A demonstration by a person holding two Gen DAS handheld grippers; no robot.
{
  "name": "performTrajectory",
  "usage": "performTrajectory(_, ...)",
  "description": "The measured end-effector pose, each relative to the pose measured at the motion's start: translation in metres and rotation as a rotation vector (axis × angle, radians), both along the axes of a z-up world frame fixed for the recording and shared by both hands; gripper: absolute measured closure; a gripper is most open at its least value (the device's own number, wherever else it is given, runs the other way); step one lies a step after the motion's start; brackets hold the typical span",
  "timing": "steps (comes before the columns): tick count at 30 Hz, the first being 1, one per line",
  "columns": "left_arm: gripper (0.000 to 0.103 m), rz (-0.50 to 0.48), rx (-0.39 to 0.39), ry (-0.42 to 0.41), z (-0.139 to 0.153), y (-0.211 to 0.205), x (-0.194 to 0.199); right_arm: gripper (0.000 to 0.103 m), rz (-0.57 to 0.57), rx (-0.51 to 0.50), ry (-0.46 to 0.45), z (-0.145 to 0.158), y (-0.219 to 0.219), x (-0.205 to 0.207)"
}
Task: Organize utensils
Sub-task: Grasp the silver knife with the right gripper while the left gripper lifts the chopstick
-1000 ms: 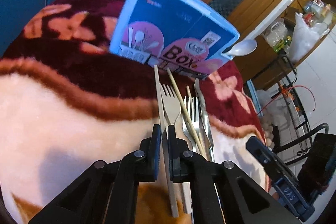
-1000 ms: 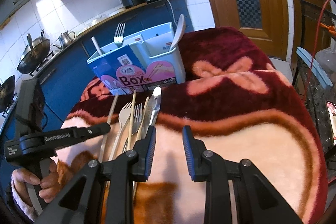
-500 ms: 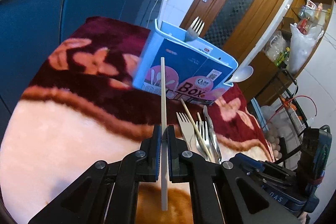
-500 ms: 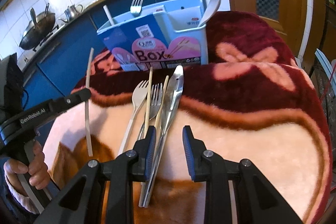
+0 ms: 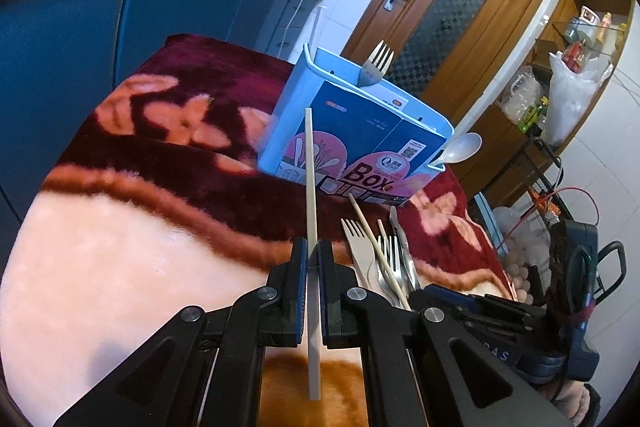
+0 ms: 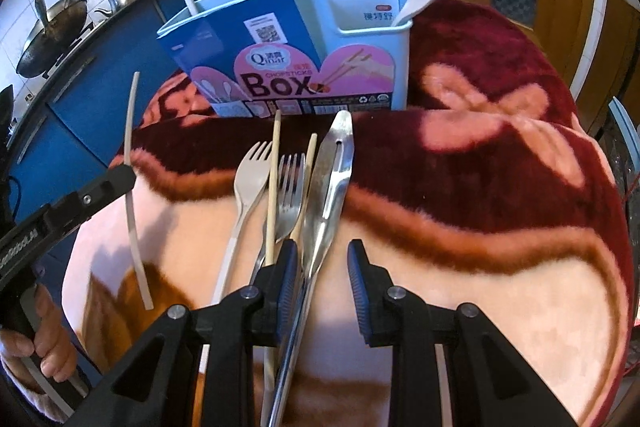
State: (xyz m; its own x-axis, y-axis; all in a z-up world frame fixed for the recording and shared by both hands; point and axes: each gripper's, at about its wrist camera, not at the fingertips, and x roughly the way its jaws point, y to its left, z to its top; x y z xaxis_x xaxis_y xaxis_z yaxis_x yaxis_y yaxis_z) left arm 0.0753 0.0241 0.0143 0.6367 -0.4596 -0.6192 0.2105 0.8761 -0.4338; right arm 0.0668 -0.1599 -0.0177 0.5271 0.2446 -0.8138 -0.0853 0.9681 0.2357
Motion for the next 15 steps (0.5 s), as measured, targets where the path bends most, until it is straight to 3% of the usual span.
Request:
performTrajectory(2, 0.098, 0.001, -0.003, 0.002, -0.0005, 0.0007, 0.0005, 0.086, 0.0, 0.002, 0.002, 0.0001, -0.0007, 0.0026)
performTrajectory(12, 0.098, 0.004, 0.004, -0.004, -0.0007, 0.0005, 0.0024, 0.085, -0.004, -0.066, 0.015, 0.0034, -0.0062, -0.0049)
performTrajectory(15, 0.098, 0.002, 0.004, -0.008, 0.0, -0.0006, 0.0027, 0.081, -0.002, -0.086, 0.031, 0.0043, -0.0029, 0.0017)
